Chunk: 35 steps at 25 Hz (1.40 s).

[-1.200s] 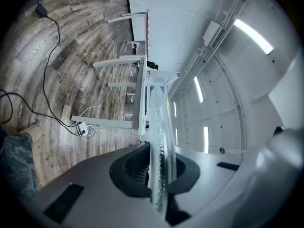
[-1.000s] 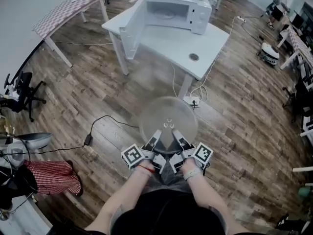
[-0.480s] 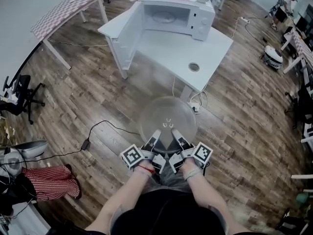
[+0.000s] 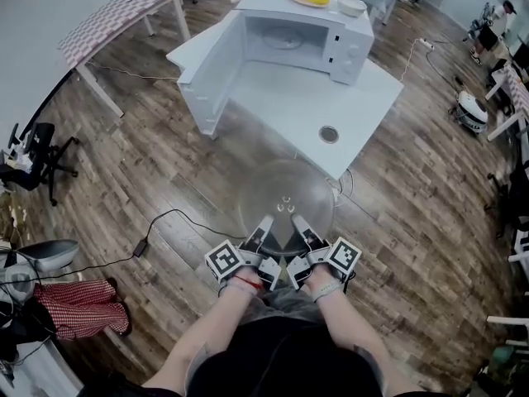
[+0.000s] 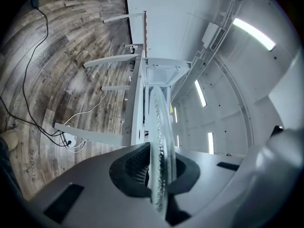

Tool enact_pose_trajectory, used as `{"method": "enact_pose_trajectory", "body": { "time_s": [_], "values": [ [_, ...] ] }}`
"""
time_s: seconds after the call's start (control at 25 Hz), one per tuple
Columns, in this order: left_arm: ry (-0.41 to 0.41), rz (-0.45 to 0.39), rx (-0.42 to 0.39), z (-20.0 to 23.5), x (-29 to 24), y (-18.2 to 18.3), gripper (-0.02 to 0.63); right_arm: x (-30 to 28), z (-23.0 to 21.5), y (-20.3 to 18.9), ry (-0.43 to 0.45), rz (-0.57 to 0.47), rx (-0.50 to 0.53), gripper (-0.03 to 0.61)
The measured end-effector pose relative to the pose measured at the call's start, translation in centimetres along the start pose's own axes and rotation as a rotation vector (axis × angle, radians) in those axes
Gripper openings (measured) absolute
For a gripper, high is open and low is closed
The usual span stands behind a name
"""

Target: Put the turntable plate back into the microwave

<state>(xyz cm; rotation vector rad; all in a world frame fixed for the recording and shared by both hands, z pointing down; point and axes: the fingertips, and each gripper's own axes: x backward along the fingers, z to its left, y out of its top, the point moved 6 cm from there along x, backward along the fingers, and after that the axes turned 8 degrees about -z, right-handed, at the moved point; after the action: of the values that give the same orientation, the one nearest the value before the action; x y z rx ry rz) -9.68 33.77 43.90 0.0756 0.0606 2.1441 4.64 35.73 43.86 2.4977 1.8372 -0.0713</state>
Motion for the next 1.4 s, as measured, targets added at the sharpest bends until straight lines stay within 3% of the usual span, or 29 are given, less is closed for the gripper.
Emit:
{"method": "enact_pose_trajectory", "body": {
  "time_s": [0.28,0.6,1.28,1.4],
  "values": [
    [-0.031,-0.022,-0.011,-0.7,-2.6,-0.2,0.031,-1.7,0.4,2.0,0.019,0.02,-0.003,0.04],
    [-0.009,-0.009,-0.041,-0.7,-4.4,-0.1,0.031,-2.7,0.7,3.4,0.024,0.01,-0.016,0.04],
    [-0.036,0.007,-0.006,-1.2,-11.1,1.1,0.031,-7.8,1.6,7.4,0.024,-0.011,-0.005,0.04],
    [0.007,0.018,-0.027,-0.5,-12.2,2.0,0.031,-9.1,1.5,8.0,0.021,-0.017,-0.012,0.04]
  ]
}}
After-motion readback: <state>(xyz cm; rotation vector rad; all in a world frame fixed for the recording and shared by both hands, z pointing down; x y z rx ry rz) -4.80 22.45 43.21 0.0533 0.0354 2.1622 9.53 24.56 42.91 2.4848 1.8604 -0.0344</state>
